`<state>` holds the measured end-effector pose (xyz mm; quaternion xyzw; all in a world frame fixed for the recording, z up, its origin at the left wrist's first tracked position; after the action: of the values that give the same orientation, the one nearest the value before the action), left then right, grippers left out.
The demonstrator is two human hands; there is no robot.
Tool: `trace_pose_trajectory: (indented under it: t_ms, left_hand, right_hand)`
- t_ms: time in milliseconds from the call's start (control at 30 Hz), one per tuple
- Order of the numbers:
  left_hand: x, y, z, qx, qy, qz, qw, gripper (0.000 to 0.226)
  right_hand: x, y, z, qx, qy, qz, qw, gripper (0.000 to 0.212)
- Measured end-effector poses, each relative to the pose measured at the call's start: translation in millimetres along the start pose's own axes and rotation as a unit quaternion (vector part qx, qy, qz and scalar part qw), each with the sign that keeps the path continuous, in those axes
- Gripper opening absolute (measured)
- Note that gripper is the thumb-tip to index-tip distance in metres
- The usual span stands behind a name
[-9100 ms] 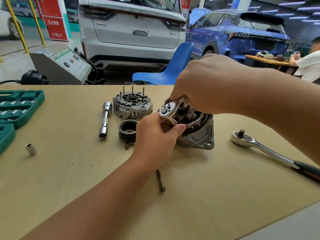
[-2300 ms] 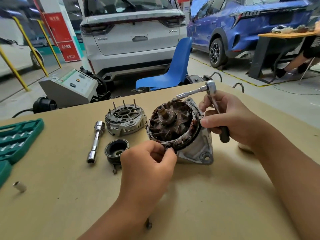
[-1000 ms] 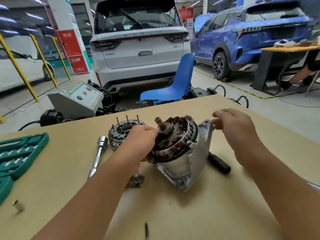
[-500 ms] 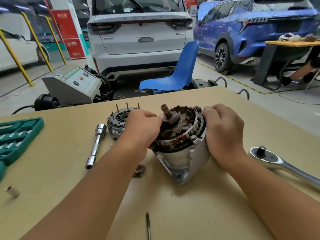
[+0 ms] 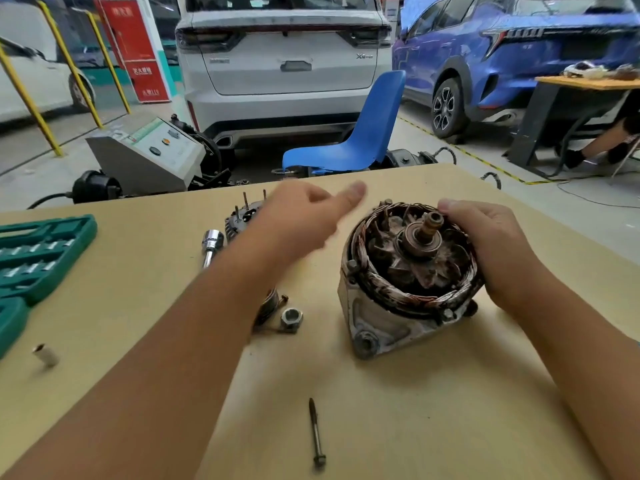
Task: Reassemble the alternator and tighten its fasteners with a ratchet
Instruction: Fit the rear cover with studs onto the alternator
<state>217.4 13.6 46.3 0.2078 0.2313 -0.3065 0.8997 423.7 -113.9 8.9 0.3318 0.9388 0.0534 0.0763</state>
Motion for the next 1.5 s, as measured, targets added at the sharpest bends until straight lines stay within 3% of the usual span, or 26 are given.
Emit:
trace_pose_trajectory:
  t_ms: [100,267,400,467,567,633,767,967,1233,1300,1400,1500]
  left_hand:
    - [-62.2,-1.4,-10.2,0.047,0.046,0.104,0.992,0.029]
    - [-77.3,-31.7,-59.7,0.039,0.173,-0.022,0.984,0.012]
    - [-94.0,-27.3,-64.4,0.088,0.171,0.050,0.980,0.006]
    - [-93.2,-12.6,-69.9,0.059,0.202,0.046,0.977,0.023]
    - [-75.8,3.7,-94.1,-0.028,0.285,-0.007,0.958,0.076]
    - [-71.0,8.8,-105.7,-0.064,0.263,-0.003,0.963,0.097]
    - [-76.2,17.5,-106.7,-0.106,0.164,0.029,0.980,0.110]
    - [-51.5,24.9,-109.0,-0.085,0.190,-0.057,0.976,0.128]
    - [-45.8,21.9,-114.1,-0.093,0.229,-0.040,0.968,0.097]
    - [-51.3,19.2,-108.6,-0.092,0.159,-0.021,0.983,0.092]
    - [-66.4,12.9,-80.0,-0.065,-0.032,0.003,0.997,0.072]
    - [-86.0,-3.0,-27.0,0.057,-0.097,-0.012,0.994,0.053]
  right_hand:
    - [10.7,-4.3,-0.6,-0.002,-0.007,-0.045,0.999,0.041]
    - [36.1,-10.9,-6.8,-0.026,-0.033,-0.077,0.996,0.041]
    - [53.0,-14.4,-8.5,-0.027,-0.036,-0.071,0.997,0.041]
    - [57.7,-17.0,-8.3,-0.027,-0.040,-0.067,0.997,0.042]
    - [57.7,-17.9,-6.7,-0.031,-0.042,-0.062,0.997,0.043]
    - [58.4,-17.8,-5.9,-0.025,-0.024,-0.078,0.996,0.043]
    - [58.3,-14.2,-2.6,0.005,0.000,-0.088,0.996,0.045]
    - [57.3,-12.9,-2.1,-0.006,-0.006,-0.086,0.996,0.048]
    - [58.8,-15.6,-7.2,-0.015,-0.017,-0.111,0.994,0.043]
    - [57.4,-14.9,-7.7,-0.019,-0.026,-0.113,0.993,0.045]
    - [53.9,-12.4,-4.9,-0.018,-0.034,-0.110,0.993,0.054]
    - [46.0,-6.9,-7.1,-0.022,-0.040,-0.066,0.997,0.050]
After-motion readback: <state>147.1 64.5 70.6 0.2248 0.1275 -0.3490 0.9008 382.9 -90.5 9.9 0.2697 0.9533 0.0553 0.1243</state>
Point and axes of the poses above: each hand's wrist, its own y-axis towards the middle knuckle, its own x-axis out of the palm, z = x × y, the point moved 7 cm from there along y, towards the middle knuckle, and after that the axes turned 9 degrees about x, right-handed, at the moved point
